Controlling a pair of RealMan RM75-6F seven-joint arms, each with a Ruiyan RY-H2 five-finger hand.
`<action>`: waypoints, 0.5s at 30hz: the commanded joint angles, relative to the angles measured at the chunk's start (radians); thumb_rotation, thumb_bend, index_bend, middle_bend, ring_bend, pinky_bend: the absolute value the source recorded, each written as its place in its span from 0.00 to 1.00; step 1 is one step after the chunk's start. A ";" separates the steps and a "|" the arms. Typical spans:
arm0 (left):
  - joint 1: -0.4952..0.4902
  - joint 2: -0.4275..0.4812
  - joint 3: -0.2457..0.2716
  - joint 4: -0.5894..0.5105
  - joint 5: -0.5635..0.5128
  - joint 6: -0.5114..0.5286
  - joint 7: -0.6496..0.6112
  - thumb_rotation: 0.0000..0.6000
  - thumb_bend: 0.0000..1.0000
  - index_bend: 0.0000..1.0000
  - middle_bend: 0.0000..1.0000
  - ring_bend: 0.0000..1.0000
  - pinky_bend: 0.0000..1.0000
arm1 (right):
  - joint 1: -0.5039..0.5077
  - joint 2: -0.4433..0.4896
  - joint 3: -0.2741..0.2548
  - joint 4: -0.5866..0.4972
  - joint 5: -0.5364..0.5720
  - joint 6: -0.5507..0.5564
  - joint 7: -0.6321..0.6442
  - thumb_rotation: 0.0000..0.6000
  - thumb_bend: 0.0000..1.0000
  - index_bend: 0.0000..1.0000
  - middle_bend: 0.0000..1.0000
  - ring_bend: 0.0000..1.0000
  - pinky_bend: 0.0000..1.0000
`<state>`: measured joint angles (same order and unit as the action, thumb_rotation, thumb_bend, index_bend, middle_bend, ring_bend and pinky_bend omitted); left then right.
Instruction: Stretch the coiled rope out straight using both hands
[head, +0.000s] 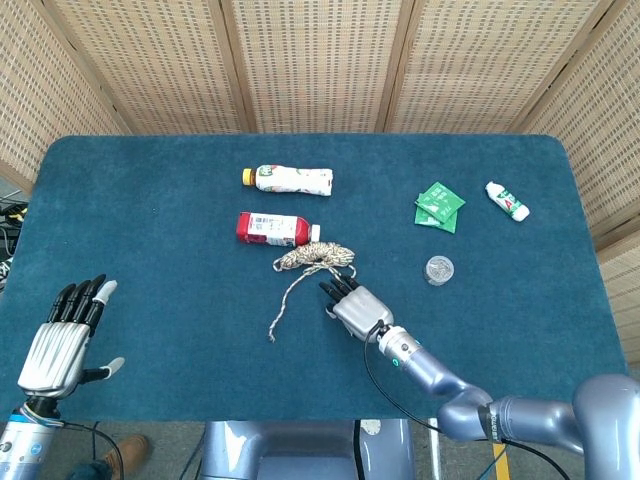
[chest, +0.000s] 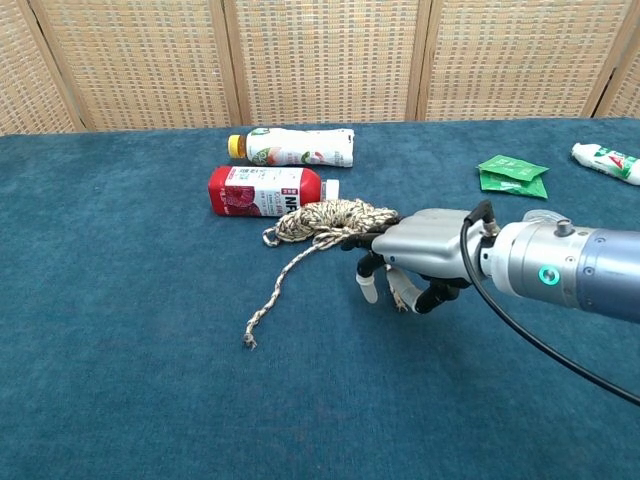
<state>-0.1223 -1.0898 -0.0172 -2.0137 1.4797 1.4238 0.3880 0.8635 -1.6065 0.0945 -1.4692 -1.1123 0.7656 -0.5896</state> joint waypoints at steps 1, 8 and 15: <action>-0.001 0.001 0.000 0.001 -0.001 0.000 -0.003 1.00 0.00 0.00 0.00 0.00 0.00 | 0.003 -0.002 -0.015 0.000 0.020 0.005 -0.021 1.00 0.89 0.37 0.00 0.00 0.00; -0.001 -0.001 0.004 0.000 0.002 0.000 0.001 1.00 0.00 0.00 0.00 0.00 0.00 | 0.004 0.001 -0.029 0.002 0.045 0.023 -0.043 1.00 0.89 0.38 0.00 0.00 0.00; -0.003 -0.001 0.005 0.000 0.001 0.000 0.002 1.00 0.00 0.00 0.00 0.00 0.00 | -0.005 0.015 -0.036 0.043 0.086 0.035 -0.037 1.00 0.89 0.39 0.00 0.00 0.00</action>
<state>-0.1250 -1.0908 -0.0124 -2.0134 1.4810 1.4236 0.3904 0.8609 -1.5949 0.0618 -1.4382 -1.0362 0.7993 -0.6269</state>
